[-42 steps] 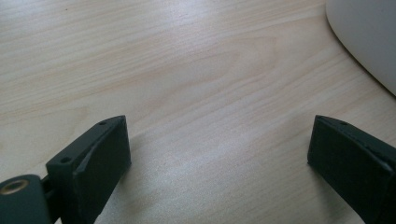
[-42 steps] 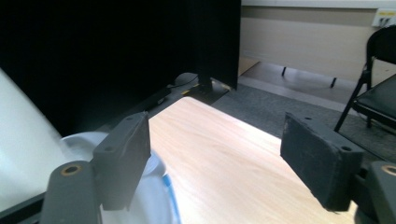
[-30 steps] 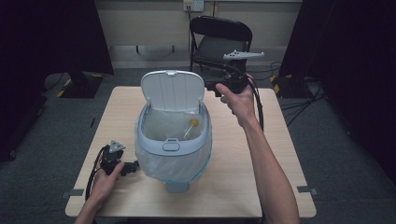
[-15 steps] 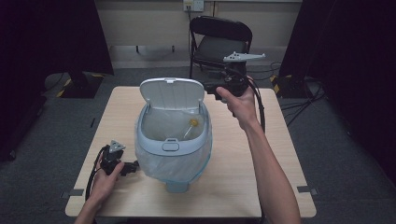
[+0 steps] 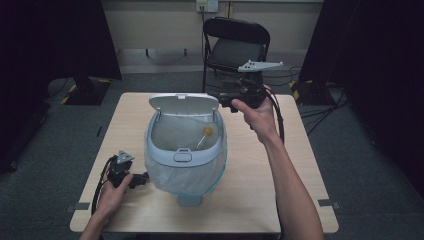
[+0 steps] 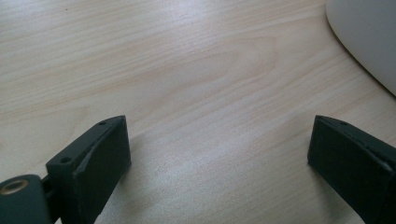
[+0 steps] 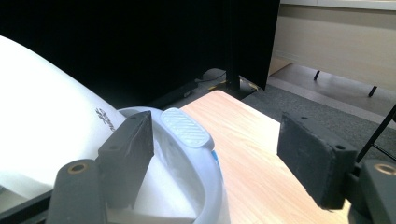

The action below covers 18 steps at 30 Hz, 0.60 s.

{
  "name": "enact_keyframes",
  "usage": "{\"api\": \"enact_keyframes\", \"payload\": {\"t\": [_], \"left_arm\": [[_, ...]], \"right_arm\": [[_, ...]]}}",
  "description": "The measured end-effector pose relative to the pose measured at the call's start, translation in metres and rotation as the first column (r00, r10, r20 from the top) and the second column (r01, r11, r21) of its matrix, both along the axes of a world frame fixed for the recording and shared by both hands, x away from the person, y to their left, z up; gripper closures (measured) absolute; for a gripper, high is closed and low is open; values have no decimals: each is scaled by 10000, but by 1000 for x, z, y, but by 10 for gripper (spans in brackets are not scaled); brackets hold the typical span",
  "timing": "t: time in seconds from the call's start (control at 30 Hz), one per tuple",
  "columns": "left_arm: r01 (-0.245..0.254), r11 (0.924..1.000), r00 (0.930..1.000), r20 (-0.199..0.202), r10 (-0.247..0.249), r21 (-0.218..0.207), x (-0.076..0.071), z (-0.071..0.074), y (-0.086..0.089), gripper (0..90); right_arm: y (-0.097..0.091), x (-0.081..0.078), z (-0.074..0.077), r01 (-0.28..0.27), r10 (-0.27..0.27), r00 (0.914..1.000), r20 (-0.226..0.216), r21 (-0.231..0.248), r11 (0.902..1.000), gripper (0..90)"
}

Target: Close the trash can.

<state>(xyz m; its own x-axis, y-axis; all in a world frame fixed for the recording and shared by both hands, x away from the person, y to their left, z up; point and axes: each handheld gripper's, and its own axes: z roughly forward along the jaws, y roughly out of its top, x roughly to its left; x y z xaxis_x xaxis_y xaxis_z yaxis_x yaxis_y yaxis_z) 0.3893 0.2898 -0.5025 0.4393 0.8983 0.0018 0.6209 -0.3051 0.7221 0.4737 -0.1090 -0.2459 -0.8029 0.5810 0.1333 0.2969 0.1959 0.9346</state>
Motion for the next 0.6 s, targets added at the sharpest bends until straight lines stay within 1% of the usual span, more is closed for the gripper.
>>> {"api": "enact_keyframes", "payload": {"t": [0.03, 0.27, 0.3, 0.4, 0.6], "left_arm": [[2, 10000, 10000, 1, -2, 7, 0, 0, 0, 54], [-5, 10000, 10000, -6, 5, -15, 0, 0, 0, 54], [2, 10000, 10000, 2, -2, 10, 0, 0, 0, 54], [-24, 10000, 10000, -4, 24, -63, 0, 0, 0, 54], [-6, 10000, 10000, -4, 6, -17, 0, 0, 0, 54]], "right_arm": [[0, -2, -2, 74, -73, 10000, 44, -160, 9998, 264], [0, -7, -7, -84, 84, 10000, 1, -258, 9996, 264], [0, -10, -8, -27, 30, 9999, 107, -276, 9996, 267], [1, -13, -10, -66, 71, 9998, 167, -335, 9994, 274], [1, -18, -15, -319, 324, 9994, 128, -402, 9987, 271]]}}
